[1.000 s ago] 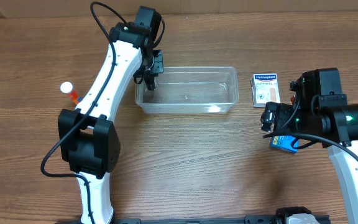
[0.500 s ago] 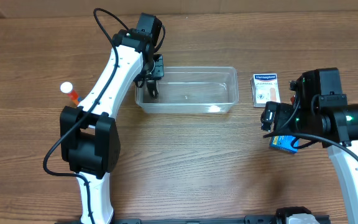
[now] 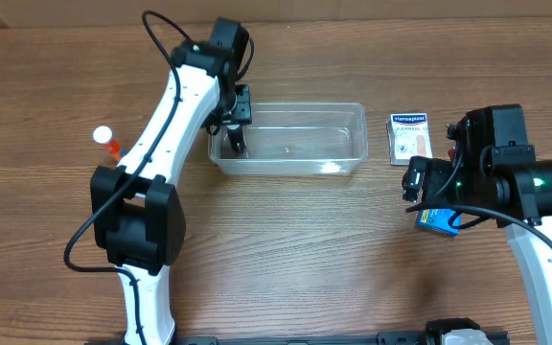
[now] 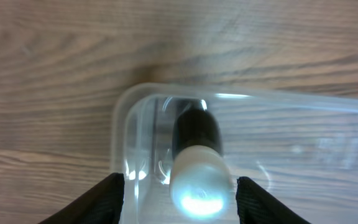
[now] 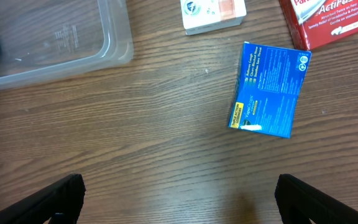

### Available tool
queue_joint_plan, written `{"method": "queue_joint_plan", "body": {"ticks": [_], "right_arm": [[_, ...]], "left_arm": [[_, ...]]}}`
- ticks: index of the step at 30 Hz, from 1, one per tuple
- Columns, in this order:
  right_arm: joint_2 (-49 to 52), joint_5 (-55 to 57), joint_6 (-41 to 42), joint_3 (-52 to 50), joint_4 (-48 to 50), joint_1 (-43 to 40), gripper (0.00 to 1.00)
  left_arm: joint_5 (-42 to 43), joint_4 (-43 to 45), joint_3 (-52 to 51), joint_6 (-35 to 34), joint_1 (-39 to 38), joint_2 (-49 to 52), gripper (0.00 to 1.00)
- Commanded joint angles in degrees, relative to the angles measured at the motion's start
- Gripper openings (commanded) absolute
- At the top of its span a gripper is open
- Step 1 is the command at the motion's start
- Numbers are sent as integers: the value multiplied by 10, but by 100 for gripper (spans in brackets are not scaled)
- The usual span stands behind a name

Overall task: Pack container
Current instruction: 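Carry the dark bottle into the container and release it, then move the left gripper to the orange tube and grasp it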

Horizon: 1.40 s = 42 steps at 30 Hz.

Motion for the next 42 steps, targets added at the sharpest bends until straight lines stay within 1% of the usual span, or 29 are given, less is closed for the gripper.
{"method": "queue_joint_plan", "body": {"ticks": [1, 3, 5, 9, 10, 13, 15, 17, 18, 19, 21, 23, 24, 26, 29, 30, 32, 33, 37, 40, 42], "right_arm": [[-3, 3, 0, 18, 1, -1, 100], [-3, 3, 0, 18, 1, -1, 100], [-3, 3, 0, 18, 1, -1, 100], [-3, 3, 0, 18, 1, -1, 100], [-3, 3, 0, 18, 1, -1, 100], [-3, 3, 0, 18, 1, -1, 100], [-3, 3, 0, 18, -2, -1, 100], [-3, 3, 0, 18, -3, -1, 100], [-3, 3, 0, 18, -3, -1, 100], [-3, 3, 0, 18, -3, -1, 100], [-3, 3, 0, 18, -3, -1, 100], [-2, 3, 0, 18, -3, -1, 100], [-2, 3, 0, 18, -2, -1, 100], [-2, 3, 0, 18, -1, -1, 100], [-2, 3, 0, 18, -1, -1, 100], [-2, 3, 0, 18, -1, -1, 100], [-2, 2, 0, 18, -1, -1, 100], [-2, 3, 0, 18, -1, -1, 100], [-2, 2, 0, 18, -1, -1, 100], [-2, 3, 0, 18, -1, -1, 100], [-2, 3, 0, 18, -1, -1, 100]], "left_arm": [[-18, -72, 139, 2, 2, -30, 68], [-31, -129, 190, 1, 2, -44, 71], [-57, -179, 220, -23, 3, -64, 73], [-89, -269, 226, -45, 4, -109, 73], [-82, -268, 219, -32, 4, -118, 73], [-34, -268, 186, -25, 3, -153, 72], [-21, -268, 143, -31, 3, -188, 71], [-27, -268, 76, -48, 5, -237, 72], [-37, -268, 46, -56, 8, -261, 74], [-50, -268, 16, -65, 14, -284, 78], [-82, -268, -31, -87, 30, -322, 100], [-108, -261, -58, -86, 59, -345, 100], [-109, -253, -60, -73, 84, -346, 100], [-94, -226, -60, -49, 130, -339, 100], [-38, -165, -60, -10, 203, -304, 100], [-18, -148, -60, -3, 226, -283, 100], [-3, -132, -60, -2, 250, -250, 100], [-1, -119, -60, 5, 266, -210, 100], [-1, -91, -60, 28, 275, -133, 100], [-1, -63, -60, 24, 276, -71, 100], [-1, -56, -60, 23, 277, -51, 100]]}}
